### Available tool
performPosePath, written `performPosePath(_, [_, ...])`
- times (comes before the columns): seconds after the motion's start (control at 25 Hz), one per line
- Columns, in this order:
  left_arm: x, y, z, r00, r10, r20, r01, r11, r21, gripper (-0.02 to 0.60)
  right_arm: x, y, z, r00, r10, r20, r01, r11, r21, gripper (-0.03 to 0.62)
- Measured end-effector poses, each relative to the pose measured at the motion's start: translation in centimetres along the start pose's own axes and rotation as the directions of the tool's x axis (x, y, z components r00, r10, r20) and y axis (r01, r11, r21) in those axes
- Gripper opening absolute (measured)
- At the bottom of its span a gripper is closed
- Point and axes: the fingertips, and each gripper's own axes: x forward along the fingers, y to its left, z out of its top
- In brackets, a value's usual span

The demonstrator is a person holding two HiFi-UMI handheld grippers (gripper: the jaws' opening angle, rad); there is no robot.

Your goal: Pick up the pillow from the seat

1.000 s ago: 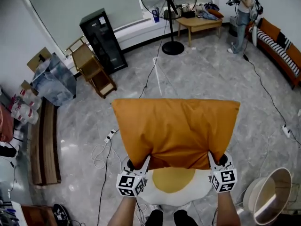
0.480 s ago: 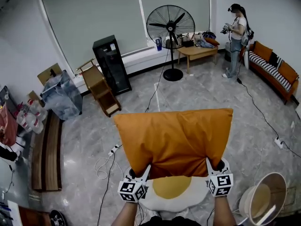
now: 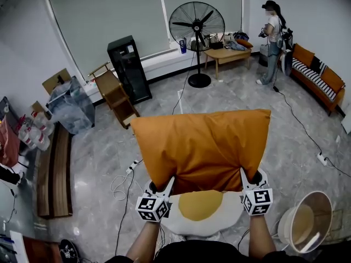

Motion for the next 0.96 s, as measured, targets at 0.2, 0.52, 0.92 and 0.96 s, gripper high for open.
performPosePath(0.2, [-0.5, 0.3, 0.8, 1.000, -0.003, 0.011, 0.002, 1.000, 0.012, 0.239, -0.3, 0.6, 0.6, 1.000, -0.007, 0.010, 0.007, 1.000, -0.002, 0.140])
performPosePath(0.52, [-1.7, 0.9, 0.5, 1.000, -0.004, -0.007, 0.004, 1.000, 0.027, 0.245, -1.1, 1.8, -0.2, 1.000, 0.009, -0.014, -0.008, 0.999, 0.054, 0.140])
performPosePath(0.92, [-1.5, 0.8, 0.7, 1.000, 0.004, 0.007, -0.004, 1.000, 0.015, 0.247, -0.6, 1.5, 0.2, 1.000, 0.001, 0.001, -0.001, 0.996, 0.088, 0.138])
performPosePath(0.96, [-1.4, 0.8, 0.8, 1.000, 0.003, 0.008, -0.003, 1.000, 0.019, 0.247, -0.6, 1.4, 0.2, 1.000, -0.001, 0.005, 0.001, 0.996, 0.089, 0.138])
